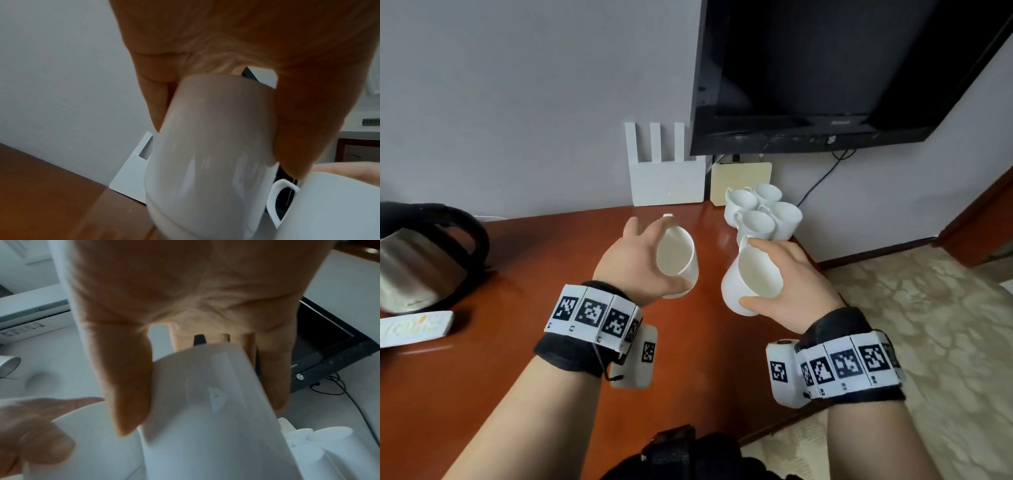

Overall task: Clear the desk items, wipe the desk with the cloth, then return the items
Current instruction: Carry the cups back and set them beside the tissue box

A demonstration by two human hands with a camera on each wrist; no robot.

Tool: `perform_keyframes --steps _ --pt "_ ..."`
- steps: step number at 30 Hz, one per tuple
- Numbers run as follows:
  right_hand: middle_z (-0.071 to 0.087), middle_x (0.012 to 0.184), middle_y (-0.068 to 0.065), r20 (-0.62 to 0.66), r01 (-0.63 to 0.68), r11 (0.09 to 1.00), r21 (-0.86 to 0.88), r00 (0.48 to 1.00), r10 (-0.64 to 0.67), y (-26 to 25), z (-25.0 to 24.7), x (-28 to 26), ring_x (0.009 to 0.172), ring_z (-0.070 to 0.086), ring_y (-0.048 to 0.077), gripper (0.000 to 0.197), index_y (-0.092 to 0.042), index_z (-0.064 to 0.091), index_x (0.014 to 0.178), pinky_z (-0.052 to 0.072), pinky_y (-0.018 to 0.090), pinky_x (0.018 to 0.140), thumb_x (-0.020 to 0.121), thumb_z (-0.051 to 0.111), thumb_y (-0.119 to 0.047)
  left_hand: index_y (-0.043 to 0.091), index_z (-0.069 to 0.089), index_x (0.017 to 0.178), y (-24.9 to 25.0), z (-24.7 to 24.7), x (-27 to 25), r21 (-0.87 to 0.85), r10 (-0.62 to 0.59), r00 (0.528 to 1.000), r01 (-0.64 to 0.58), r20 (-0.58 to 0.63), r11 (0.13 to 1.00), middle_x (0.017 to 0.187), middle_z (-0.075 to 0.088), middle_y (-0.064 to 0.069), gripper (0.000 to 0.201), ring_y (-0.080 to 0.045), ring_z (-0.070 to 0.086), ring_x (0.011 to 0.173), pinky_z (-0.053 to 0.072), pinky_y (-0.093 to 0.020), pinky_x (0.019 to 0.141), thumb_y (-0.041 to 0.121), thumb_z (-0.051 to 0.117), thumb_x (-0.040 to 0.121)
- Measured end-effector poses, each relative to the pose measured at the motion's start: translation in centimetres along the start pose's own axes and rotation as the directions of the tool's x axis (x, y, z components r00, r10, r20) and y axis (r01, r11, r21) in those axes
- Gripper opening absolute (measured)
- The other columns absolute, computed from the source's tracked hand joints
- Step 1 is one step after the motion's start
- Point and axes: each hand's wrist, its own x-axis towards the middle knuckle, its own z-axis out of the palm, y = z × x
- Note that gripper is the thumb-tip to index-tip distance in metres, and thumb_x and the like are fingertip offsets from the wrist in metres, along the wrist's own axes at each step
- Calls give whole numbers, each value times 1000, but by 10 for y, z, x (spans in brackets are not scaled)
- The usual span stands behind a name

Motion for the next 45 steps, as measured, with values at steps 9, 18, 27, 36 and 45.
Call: perform_keyframes --steps 9,18,27,36,45 --pt "26 144 -13 0 -9 998 66 1000 9 58 -19 55 127 39 16 84 -43 28 138 40 33 98 70 75 -28 37 28 138 33 37 60 83 32 995 -40 93 996 116 35 -2 85 -25 53 97 52 -34 80 41 75 67" --pt "20 146 -10 203 87 996 34 975 -92 163 -40 116 126 42 19 91 -42 17 142 41 31 91 73 73 -21 31 25 140 87 123 104 249 -83 991 55 103 967 128 33 -2 83 -25 52 111 48 -32 89 52 68 72" --pt "11 145 -12 483 347 929 -129 840 -247 231 -45 174 127 39 22 96 -48 1 142 44 36 96 75 69 -29 30 21 141 126 195 135 302 -312 937 255 157 918 132 30 -2 93 -26 51 112 51 -37 89 49 73 66" --pt "8 153 -10 587 497 851 -170 744 -318 256 -43 214 141 14 21 94 -40 0 146 36 38 102 80 66 -25 29 18 142 134 215 163 392 -294 926 185 239 901 137 28 -1 85 -23 38 125 45 -36 98 43 69 75" --pt "6 154 -12 607 487 863 -132 728 -318 267 -40 226 143 8 19 95 -41 4 146 32 39 106 78 68 -22 32 13 144 138 228 174 439 -288 914 143 285 887 137 28 1 91 -22 37 126 44 -36 99 45 71 74"
